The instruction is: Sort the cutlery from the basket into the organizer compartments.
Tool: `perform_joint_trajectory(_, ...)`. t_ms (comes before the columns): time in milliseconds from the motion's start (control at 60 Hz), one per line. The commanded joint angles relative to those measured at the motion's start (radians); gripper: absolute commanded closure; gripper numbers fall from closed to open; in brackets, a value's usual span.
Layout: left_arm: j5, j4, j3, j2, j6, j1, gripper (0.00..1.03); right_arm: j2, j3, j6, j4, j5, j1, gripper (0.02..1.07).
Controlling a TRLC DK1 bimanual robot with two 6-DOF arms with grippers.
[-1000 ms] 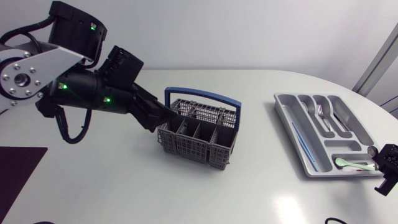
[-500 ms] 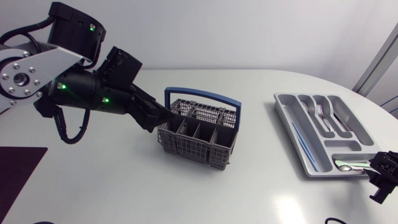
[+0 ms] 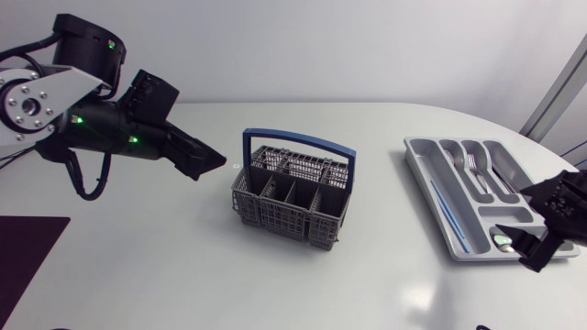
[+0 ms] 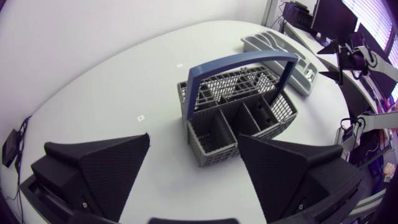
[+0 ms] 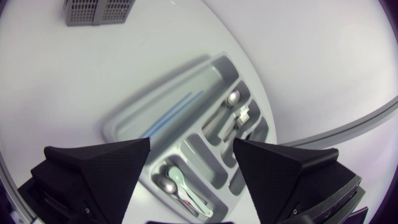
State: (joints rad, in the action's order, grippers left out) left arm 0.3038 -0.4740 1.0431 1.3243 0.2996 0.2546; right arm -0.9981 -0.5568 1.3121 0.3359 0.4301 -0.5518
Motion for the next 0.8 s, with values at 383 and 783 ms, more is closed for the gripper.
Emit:
perform_joint_trajectory(383,0.104,0.046,0.011,0.231,0.107,-0.103,0.47,-0.097,-0.134,-0.597,0.064,-0.128,0.621,0.39)
perform_joint_trajectory(783,0.110,0.086,0.055,0.386,0.102,-0.069,1.00,-0.386,-0.233,-0.784,-0.006,-0.102,0.829,1.01)
